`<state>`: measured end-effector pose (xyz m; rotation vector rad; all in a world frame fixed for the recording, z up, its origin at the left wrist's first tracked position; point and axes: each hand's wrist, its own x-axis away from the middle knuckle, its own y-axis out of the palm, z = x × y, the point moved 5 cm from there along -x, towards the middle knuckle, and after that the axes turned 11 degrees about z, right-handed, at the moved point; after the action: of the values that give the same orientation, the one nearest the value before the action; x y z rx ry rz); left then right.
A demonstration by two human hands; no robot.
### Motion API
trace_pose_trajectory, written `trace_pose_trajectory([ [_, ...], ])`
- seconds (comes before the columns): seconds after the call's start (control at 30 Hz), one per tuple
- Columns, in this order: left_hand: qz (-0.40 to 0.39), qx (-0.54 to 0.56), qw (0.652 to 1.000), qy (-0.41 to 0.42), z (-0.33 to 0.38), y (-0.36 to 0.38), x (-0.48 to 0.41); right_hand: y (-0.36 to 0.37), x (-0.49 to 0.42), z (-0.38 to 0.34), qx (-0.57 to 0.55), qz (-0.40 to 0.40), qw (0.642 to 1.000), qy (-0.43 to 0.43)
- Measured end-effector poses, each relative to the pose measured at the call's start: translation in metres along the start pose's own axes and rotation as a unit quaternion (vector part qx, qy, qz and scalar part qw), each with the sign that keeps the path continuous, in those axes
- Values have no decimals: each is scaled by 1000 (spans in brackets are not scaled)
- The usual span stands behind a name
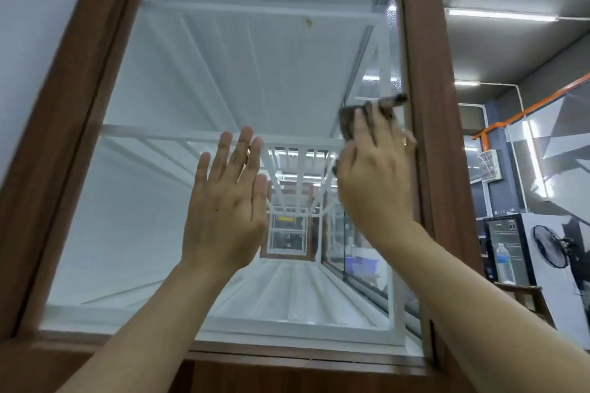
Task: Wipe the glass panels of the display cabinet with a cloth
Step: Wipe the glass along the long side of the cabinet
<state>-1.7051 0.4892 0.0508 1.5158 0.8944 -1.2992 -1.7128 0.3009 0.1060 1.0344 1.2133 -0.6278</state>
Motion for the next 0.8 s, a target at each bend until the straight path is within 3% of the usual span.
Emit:
trace_pose_trajectory([
  [0.17, 4, -2, 1000, 5, 0, -2, -2, -16, 102, -32, -31, -113, 973, -197],
  [0.23, 0, -4, 1000, 4, 0, -1, -1, -33, 113, -7, -25, -110, 977, -184],
  [0.33, -1, -4, 1000, 2, 2, -1, 0, -20, 48, 11, -8, -48, 996, -68],
  [0.4, 1, -5, 1000, 1, 1, -1, 0, -1, 7, -6, -18, -23, 999, -35],
  [0.5, 5, -6, 1000, -2, 1, -3, -1, 7, 37, -37, -52, -65, 986, -144],
  [0.6, -2, -6, 1000, -3, 1, -3, -1, -24, 105, -25, -20, -122, 962, -245],
  [0.63, -4, -9, 1000, -3, 1, -3, -1, -29, 103, -12, -14, -118, 966, -229],
  [0.8, 4, -17, 1000, -25, 5, -1, -1, -9, 5, 14, 16, -46, 999, 19],
])
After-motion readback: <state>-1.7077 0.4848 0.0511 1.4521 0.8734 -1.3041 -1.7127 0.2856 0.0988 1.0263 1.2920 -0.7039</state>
